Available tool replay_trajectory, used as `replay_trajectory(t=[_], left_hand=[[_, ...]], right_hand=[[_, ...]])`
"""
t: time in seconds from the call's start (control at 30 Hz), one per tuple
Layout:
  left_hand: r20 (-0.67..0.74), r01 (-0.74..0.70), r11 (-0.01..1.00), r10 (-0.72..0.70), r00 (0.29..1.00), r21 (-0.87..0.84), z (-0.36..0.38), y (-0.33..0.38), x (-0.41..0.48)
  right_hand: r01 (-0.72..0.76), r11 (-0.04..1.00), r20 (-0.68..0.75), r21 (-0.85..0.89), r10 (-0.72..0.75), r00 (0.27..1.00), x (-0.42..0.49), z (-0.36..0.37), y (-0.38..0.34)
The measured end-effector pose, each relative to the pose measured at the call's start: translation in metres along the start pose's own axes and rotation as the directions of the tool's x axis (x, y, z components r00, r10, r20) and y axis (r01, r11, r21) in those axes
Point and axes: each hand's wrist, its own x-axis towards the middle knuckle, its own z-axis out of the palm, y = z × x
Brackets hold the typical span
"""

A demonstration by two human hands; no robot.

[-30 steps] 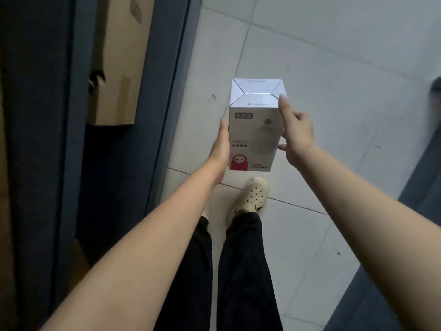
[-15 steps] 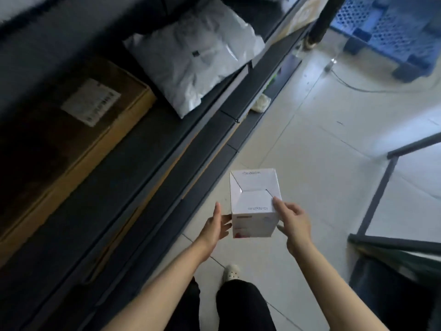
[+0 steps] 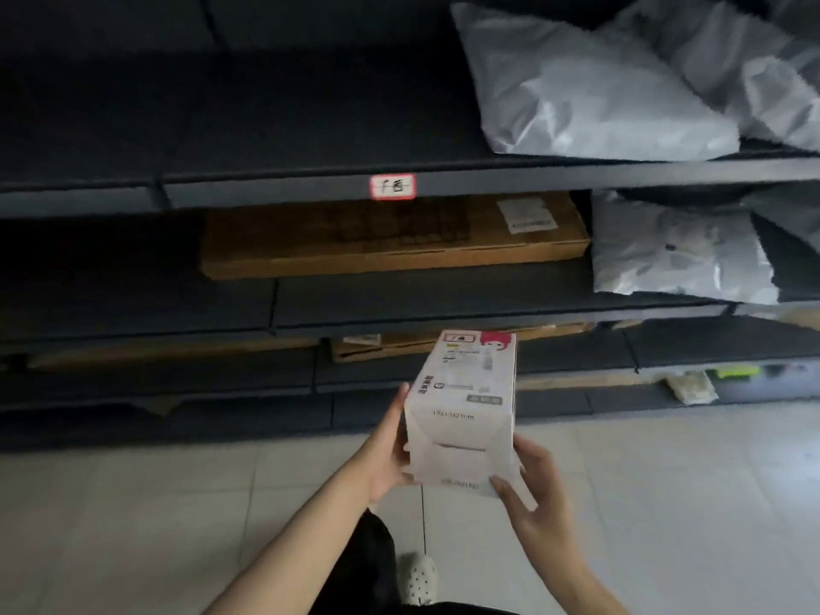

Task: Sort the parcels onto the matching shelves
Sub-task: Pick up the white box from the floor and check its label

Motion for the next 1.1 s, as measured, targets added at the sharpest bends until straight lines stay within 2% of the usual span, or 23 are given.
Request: replay_trajectory(t=[0.13, 0.27, 0.33, 0.5, 0.7, 0.8, 0.9, 1.0, 1.1], left_hand=[[-0.081, -0.084, 0.996, 0.080, 0.993, -0.044, -0.041, -0.011, -0.059], [-0.170, -0.217, 0.970, 0.196, 0.966, -0.110, -0.073, -0.023, -0.104], [-0.201, -0.285, 0.952, 0.260, 0.944, -0.108, -0.090, -0.030, -0.127], [-0.344, -0.385, 0.923, 0.364, 0.866, 0.007, -0.135, -0.036, -0.188], [-0.425, -0.398, 0.900, 0.435, 0.794, 0.179, -0.203, -0.019, -0.263], [-0.460, -0.449, 0.880, 0.467, 0.755, 0.157, -0.223, -0.016, -0.288], [-0.442, -0.564, 0.821, 0.540, 0.716, 0.089, -0.223, -0.016, -0.301], [-0.424, -0.652, 0.758, 0.597, 0.682, 0.018, -0.202, -0.006, -0.307], [-0.430, -0.696, 0.718, 0.635, 0.641, 0.023, -0.174, 0.025, -0.301]], right_hand=[[0.122, 0.979, 0.093, -0.164, -0.108, 0.990, -0.011, 0.035, -0.015], [0.197, 0.965, 0.233, -0.172, -0.155, 0.960, -0.020, 0.063, -0.032], [0.186, 0.976, 0.321, -0.113, -0.141, 0.937, -0.025, 0.078, -0.043], [0.156, 0.988, 0.554, 0.000, -0.131, 0.822, -0.034, 0.112, -0.069], [0.188, 0.980, 0.538, 0.062, -0.191, 0.821, -0.002, 0.157, -0.162], [0.105, 0.994, 0.651, 0.017, -0.091, 0.754, 0.004, 0.178, -0.198], [0.062, 0.998, 0.746, -0.028, -0.020, 0.665, -0.016, 0.191, -0.203], [0.097, 0.994, 0.792, 0.054, -0.102, 0.602, -0.047, 0.186, -0.200], [0.219, 0.953, 0.783, 0.209, -0.297, 0.546, -0.066, 0.166, -0.216]])
